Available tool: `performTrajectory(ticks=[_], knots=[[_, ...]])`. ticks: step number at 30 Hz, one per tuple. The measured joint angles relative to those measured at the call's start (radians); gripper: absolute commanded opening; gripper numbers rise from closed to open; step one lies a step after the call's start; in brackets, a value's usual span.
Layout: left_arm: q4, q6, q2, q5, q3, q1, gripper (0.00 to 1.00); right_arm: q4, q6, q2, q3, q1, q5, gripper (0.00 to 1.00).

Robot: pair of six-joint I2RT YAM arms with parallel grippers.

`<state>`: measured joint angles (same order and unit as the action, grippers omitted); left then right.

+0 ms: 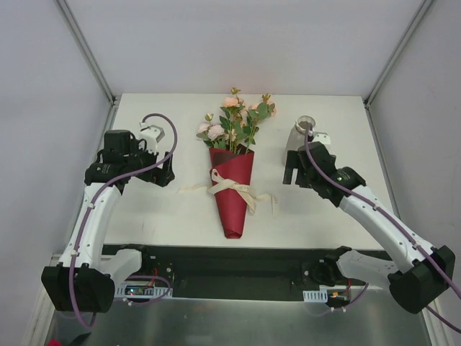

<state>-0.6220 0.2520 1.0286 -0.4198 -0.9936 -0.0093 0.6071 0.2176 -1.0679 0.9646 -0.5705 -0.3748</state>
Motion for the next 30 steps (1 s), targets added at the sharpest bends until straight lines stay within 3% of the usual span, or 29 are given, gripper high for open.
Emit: performTrajectory(ticks=[6, 9, 13, 20, 30], knots=[[-0.017, -0.001, 0.000, -0.023, 0.000, -0.027, 0.99, 0.043, 0.047, -0.107, 0.032, -0.004, -0.002, 0.99], [-0.018, -0.001, 0.005, -0.026, 0.000, -0.040, 0.99, 0.030, 0.072, -0.101, 0.010, -0.003, 0.012, 0.86], [-0.018, -0.001, 0.027, -0.024, 0.000, -0.082, 0.99, 0.015, 0.086, -0.084, -0.028, -0.019, 0.021, 0.85], [-0.014, -0.001, 0.119, -0.017, 0.000, -0.227, 0.99, -0.011, 0.089, -0.125, -0.042, -0.096, -0.008, 0.86], [0.037, 0.063, 0.290, 0.002, -0.006, -0.438, 0.99, -0.133, 0.076, -0.061, -0.251, -0.182, -0.055, 0.86]])
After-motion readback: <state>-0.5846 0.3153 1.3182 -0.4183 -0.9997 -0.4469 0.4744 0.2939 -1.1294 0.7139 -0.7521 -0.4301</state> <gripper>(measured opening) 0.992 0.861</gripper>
